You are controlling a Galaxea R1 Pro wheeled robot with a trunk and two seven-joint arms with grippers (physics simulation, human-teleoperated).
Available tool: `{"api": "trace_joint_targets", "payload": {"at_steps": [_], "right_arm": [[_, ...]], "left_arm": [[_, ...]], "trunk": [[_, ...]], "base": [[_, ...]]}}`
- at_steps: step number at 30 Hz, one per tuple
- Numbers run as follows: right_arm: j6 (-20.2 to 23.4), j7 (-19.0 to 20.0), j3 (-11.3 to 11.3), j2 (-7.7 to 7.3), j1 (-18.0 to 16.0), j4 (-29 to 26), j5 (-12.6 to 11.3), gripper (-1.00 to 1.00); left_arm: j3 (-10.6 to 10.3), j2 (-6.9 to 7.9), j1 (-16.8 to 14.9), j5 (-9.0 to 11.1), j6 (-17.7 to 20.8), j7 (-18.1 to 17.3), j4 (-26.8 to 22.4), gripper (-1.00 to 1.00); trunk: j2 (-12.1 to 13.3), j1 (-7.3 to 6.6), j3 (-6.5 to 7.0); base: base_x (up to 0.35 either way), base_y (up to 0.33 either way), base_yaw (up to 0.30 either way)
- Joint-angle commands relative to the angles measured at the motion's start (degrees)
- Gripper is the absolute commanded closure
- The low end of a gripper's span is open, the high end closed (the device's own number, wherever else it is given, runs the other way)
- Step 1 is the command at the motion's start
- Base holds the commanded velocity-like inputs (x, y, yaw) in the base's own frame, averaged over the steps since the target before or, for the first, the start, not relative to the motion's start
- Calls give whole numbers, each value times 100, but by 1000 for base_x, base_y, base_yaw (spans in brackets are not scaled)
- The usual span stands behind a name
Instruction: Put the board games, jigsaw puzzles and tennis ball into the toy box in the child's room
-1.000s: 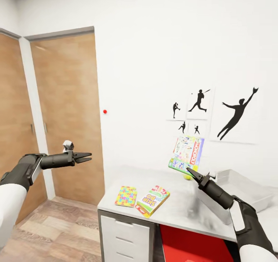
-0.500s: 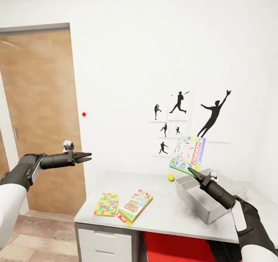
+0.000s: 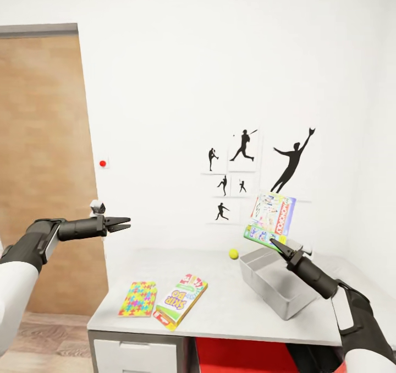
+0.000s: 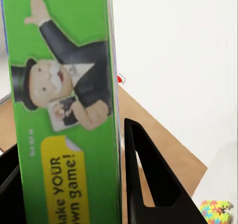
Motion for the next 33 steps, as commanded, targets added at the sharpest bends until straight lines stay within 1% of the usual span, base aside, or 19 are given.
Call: {"api": "trace_joint_targets", "payload": {"at_steps": [1,8,11,13,18,27,30,33], "right_arm": [[47,8,-41,1,-4,5,-21,100],[74,-9,-102,1,-4,5,-20,100],[209,-18,-113,1,-4,5,-19,100],[393,-23,-116,1,-4,5,-15,100],[539,-34,-117,1,-4,3,-13,100],[564,-32,-118,-10,-4,5,-12,100],[574,-17,-112,-155,-4,5,-19,100],[563,-1,-115,-209,-4,5,-21,100]], "left_arm": [[6,1,0,-14,61,-29,-1,-100],[3,1,0,-14,61,-29,-1,-100],[0,1,0,-14,61,-29,-1,-100],[3,1,0,-14,61,-29,-1,-100],[4,1,0,-14,61,-29,-1,-100],[7,1,0,-14,56,-29,-1,-100],[7,1,0,-14,58,-29,-1,-100],[6,1,0,-14,60,-29,-1,-100]], "trunk": [[-5,2,-6],[-5,2,-32],[-5,2,-51],[-5,2,-66],[-5,2,-112],[-5,2,-196],[-5,2,-224],[-5,2,-253]], "base": [[1,0,-225],[0,0,-227],[0,0,-193],[0,0,-110],[0,0,-4],[0,0,32],[0,0,2],[23,0,0]]}}
